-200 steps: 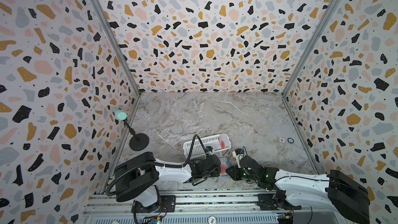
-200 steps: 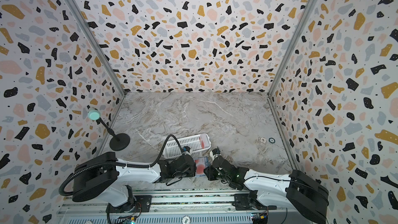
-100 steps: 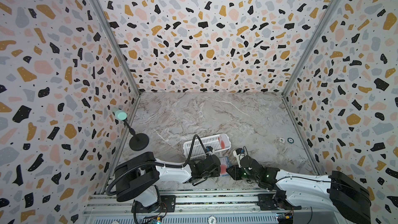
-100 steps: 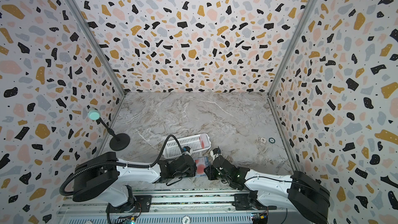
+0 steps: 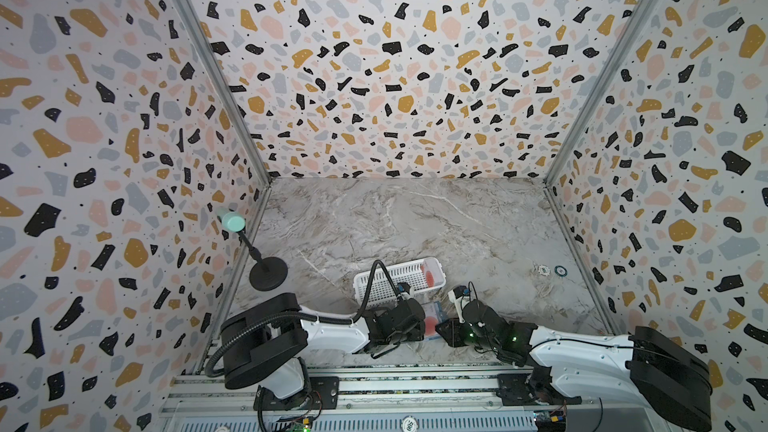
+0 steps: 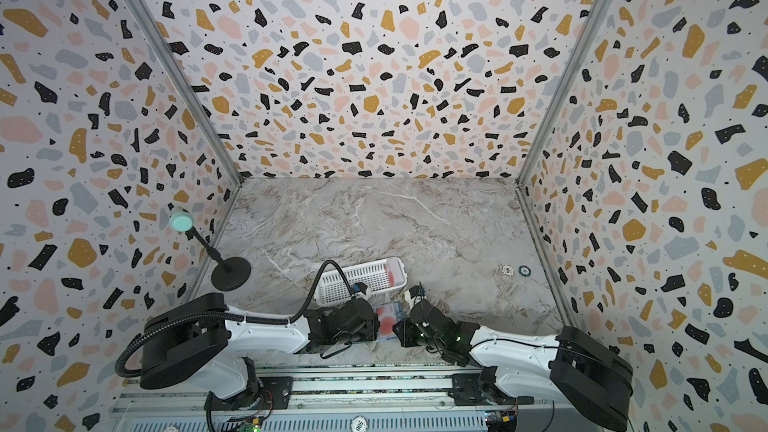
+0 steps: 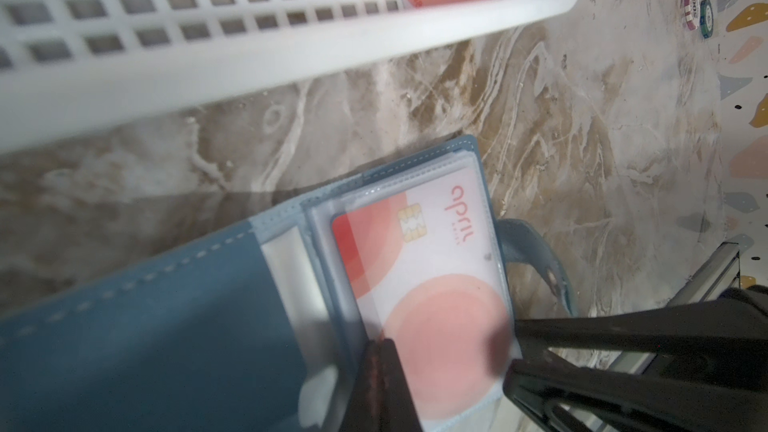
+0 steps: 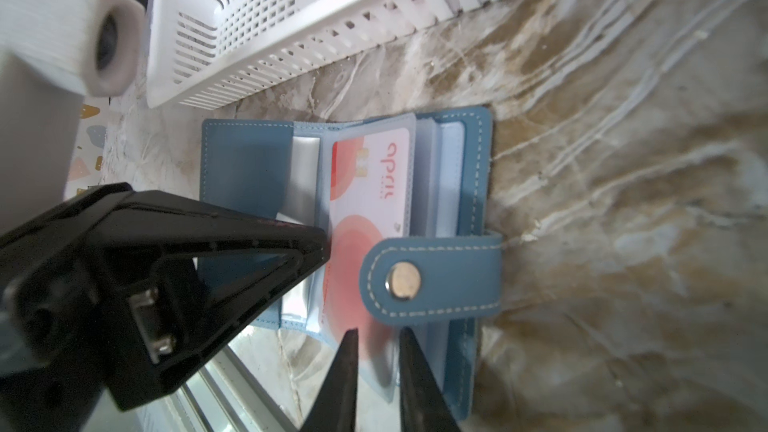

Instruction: Put the credit cards into the card holder

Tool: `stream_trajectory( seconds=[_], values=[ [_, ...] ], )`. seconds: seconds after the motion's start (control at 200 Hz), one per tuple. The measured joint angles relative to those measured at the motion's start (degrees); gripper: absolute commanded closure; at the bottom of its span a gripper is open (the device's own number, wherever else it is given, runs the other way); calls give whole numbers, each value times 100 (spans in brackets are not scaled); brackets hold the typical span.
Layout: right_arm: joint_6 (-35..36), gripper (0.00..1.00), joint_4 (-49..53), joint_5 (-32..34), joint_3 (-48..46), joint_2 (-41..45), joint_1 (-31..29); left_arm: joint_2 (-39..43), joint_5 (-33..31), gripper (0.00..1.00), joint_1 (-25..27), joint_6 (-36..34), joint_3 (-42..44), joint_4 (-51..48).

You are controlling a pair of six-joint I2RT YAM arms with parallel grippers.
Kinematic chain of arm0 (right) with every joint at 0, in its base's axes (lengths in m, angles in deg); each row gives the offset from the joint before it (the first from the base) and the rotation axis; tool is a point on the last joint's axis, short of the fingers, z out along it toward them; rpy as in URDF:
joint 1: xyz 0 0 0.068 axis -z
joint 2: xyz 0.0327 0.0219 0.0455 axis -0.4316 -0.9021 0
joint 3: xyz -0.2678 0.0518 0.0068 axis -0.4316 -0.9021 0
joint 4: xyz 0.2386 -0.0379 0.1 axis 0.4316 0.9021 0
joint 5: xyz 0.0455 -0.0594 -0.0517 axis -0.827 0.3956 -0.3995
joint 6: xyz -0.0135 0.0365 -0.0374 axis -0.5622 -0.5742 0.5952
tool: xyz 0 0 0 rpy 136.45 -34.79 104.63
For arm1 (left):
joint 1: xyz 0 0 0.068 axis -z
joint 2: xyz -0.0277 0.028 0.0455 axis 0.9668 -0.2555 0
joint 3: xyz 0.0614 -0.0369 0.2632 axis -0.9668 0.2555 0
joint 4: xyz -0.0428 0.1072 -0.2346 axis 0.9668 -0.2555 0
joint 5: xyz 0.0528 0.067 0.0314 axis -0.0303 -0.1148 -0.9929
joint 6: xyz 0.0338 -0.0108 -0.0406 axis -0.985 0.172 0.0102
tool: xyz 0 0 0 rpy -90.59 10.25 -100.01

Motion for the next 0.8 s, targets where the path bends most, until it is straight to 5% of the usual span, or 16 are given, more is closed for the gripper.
stream_trajectory(
  seconds=[0.541, 0.801],
  values=[
    [212, 82, 33, 197, 308, -168, -293, 125, 151, 100, 0, 164, 280, 393],
    [348, 74, 297, 514, 789, -466, -568, 400, 236, 96, -20, 247, 439, 302]
  ],
)
